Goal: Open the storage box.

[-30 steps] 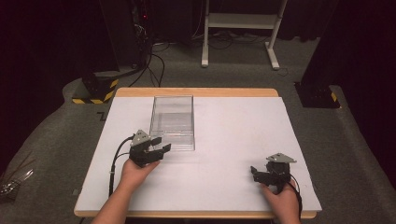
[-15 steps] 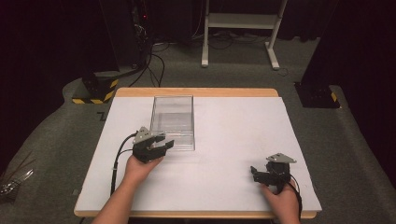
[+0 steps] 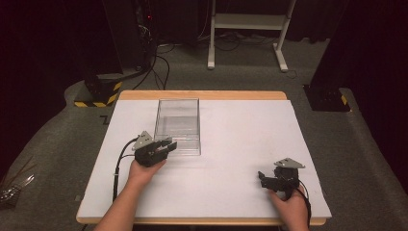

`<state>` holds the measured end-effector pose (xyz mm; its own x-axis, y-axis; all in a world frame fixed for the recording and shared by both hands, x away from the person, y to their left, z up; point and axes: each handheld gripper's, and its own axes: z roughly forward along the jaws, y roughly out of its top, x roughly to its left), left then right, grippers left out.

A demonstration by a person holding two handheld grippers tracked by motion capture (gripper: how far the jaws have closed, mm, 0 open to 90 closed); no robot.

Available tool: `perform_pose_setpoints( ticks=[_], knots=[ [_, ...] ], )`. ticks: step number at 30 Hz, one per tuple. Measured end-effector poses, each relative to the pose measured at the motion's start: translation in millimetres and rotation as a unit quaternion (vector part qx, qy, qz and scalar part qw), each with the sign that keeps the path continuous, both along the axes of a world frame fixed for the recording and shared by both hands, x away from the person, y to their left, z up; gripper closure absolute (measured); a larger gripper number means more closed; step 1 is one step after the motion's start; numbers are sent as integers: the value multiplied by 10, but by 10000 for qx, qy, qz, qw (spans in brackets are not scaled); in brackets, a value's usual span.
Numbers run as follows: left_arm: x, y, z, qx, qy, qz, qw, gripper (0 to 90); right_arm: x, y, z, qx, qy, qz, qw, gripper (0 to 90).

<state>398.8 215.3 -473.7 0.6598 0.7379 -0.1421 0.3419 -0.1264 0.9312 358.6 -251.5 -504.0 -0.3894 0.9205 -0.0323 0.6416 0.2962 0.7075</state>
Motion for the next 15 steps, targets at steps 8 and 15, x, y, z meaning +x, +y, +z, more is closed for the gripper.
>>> perform_pose_setpoints(
  ticks=[8,15],
  knots=[
    [19,56,-70,-21,-168,-156,9997,750,-3,3,0,5,-1,-5,10000,125],
    [18,81,-88,-127,-186,-217,9995,776,-3,2,0,-5,-10,4,10000,126]
  ],
)
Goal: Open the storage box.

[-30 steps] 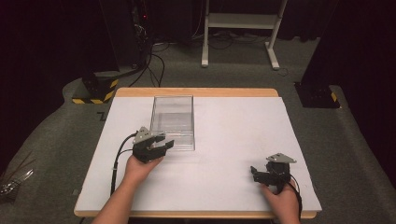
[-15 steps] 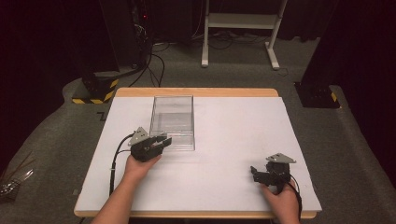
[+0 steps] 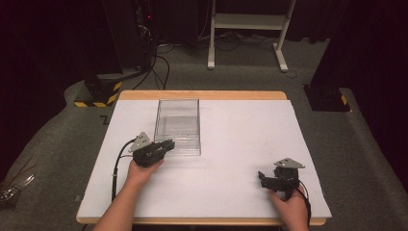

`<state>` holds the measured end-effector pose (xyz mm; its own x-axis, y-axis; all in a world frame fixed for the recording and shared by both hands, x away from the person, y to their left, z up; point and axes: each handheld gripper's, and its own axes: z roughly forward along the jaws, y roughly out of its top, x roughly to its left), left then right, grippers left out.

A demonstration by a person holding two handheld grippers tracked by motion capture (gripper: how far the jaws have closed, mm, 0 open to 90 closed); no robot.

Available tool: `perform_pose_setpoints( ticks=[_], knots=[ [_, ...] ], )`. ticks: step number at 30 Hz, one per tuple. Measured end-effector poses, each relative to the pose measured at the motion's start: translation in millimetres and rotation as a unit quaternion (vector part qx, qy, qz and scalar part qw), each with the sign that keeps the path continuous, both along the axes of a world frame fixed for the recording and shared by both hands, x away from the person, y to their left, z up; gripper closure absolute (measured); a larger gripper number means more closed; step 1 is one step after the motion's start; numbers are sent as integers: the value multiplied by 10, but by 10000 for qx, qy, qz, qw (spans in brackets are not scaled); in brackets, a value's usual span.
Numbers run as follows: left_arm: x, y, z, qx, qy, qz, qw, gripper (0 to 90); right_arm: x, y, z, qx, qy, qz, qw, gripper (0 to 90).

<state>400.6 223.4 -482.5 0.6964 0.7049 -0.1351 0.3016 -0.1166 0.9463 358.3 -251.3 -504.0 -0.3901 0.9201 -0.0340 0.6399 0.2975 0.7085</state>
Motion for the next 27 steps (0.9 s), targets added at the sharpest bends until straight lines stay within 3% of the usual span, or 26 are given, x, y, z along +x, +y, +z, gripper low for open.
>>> perform_pose_setpoints(
  ticks=[9,27],
  knots=[
    [-3,12,-32,-228,-28,20,9997,772,-5,4,0,6,-21,9,10000,134],
    [-46,61,-38,-235,-91,-38,9997,817,-6,3,0,2,-33,19,10000,137]
  ],
)
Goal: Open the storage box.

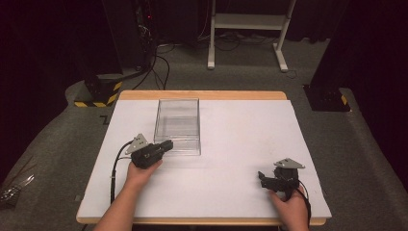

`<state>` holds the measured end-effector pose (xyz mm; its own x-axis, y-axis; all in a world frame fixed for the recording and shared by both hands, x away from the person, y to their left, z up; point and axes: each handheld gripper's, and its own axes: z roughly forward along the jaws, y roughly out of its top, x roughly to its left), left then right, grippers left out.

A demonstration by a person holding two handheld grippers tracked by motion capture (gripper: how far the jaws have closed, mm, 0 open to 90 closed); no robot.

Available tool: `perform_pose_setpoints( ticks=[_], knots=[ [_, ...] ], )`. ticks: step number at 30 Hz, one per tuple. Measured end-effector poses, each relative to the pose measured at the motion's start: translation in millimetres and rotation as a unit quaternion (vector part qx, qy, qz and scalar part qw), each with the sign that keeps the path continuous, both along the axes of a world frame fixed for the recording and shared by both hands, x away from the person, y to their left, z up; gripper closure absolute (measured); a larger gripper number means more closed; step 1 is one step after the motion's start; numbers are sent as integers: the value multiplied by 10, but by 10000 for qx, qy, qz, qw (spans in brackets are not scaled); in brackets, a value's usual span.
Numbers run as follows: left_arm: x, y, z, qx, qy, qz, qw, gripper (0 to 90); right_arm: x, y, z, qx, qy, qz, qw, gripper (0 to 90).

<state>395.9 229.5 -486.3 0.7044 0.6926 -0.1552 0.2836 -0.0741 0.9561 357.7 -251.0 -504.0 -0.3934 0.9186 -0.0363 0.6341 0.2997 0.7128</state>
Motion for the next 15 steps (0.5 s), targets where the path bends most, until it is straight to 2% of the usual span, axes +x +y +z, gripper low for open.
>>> perform_pose_setpoints(
  ticks=[15],
  knots=[
    [-146,28,-14,-80,-7,-48,10000,827,2,-1,0,14,16,-2,10000,138]
  ],
)
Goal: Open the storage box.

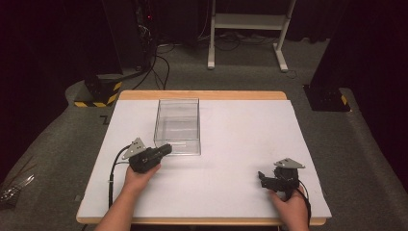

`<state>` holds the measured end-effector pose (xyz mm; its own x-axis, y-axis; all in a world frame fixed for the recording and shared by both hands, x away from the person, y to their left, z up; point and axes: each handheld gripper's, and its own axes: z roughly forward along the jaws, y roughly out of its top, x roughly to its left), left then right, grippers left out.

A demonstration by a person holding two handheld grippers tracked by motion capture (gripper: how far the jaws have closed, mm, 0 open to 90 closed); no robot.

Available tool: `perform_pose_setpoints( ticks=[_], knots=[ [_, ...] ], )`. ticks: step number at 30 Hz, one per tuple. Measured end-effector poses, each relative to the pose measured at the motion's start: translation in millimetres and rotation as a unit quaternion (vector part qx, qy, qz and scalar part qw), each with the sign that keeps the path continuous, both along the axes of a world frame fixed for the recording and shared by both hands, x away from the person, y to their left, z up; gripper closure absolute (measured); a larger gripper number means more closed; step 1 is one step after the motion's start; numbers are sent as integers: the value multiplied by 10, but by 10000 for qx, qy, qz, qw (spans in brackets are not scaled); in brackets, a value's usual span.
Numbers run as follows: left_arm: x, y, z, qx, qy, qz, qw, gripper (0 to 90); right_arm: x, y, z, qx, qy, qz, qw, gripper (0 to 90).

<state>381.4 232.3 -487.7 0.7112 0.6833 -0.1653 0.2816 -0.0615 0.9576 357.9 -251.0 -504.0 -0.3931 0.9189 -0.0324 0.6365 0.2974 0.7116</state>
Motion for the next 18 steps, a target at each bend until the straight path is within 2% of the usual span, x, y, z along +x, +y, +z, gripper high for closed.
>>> perform_pose_setpoints(
  ticks=[13,18],
  knots=[
    [-129,10,10,61,-11,-77,10000,836,1,-1,1,0,6,-3,10000,138],
    [-180,22,2,9,7,-81,10000,841,1,-1,0,0,7,-2,10000,138]
  ],
)
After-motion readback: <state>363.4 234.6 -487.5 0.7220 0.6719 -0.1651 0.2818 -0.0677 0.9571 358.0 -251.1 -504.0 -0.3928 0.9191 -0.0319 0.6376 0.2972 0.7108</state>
